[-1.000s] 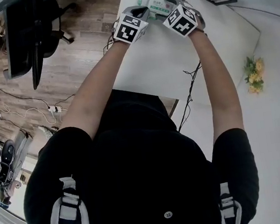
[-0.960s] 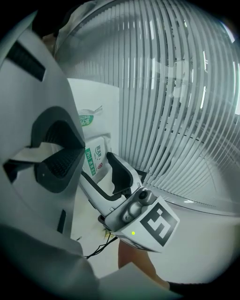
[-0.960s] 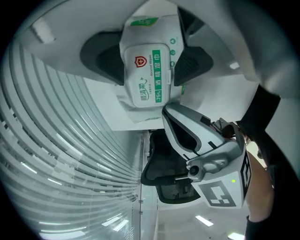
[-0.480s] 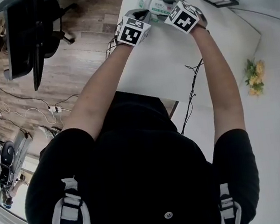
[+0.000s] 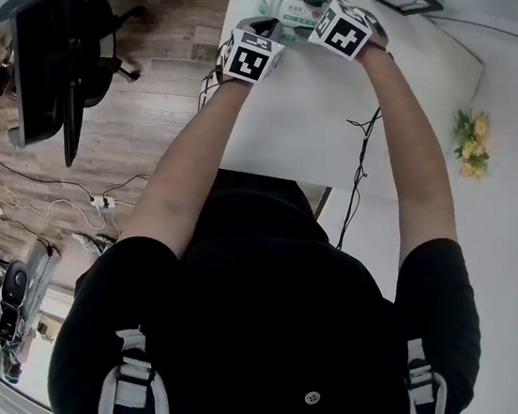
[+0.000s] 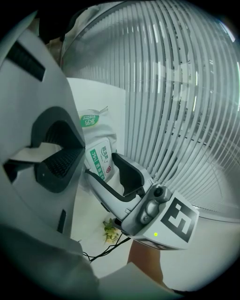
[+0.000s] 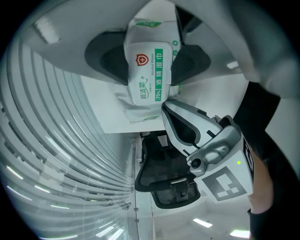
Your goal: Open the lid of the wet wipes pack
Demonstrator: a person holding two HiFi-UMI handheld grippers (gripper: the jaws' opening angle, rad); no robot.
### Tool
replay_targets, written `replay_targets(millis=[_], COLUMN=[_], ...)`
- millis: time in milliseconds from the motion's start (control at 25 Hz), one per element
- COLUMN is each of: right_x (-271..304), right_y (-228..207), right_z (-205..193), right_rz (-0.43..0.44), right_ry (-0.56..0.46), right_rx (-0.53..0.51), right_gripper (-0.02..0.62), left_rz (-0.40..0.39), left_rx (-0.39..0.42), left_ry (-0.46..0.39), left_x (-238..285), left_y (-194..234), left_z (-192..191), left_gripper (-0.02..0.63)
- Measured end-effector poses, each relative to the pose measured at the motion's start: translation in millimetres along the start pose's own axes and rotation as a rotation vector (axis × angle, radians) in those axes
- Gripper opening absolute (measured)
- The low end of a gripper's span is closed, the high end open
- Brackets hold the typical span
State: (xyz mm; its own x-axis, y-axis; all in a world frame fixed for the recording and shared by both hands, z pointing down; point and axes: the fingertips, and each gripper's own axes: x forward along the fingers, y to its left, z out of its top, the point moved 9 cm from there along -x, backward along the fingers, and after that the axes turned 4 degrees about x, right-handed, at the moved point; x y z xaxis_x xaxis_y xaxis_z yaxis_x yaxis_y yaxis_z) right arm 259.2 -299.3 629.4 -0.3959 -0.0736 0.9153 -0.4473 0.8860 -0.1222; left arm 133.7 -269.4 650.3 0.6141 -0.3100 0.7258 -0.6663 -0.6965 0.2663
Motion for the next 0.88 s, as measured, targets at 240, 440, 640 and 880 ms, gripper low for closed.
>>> replay_targets(millis=[240,440,640,880], right_x=[-6.9,-8.2,-16.8,-28.1], right_y=[-3.7,-4.3,-0.3,-4.2], right_z=[2.4,3.2,5.5,9.9], right_rz=[0.045,0.051,0.04,0.02], right_ry=[-0.017,-0.015,-0.017,-0.037], right_rx=[0.018,0.013,-0.005,-0.01], right_gripper=[0.293,0.296,0.282,0.279], left_rz=[-0.005,-0.006,-0.01,-0.006], left_rx=[0.021,0.015,0.003,0.011], left_ry=[0.004,0.01,0.025,0.026], left_x=[1.0,1.5,2.3,0.7], left_y=[1.1,1.7,1.1,2.0], left_z=[2.0,1.0,0.2,1.5], left_gripper=[0.008,0.008,0.008,0.008])
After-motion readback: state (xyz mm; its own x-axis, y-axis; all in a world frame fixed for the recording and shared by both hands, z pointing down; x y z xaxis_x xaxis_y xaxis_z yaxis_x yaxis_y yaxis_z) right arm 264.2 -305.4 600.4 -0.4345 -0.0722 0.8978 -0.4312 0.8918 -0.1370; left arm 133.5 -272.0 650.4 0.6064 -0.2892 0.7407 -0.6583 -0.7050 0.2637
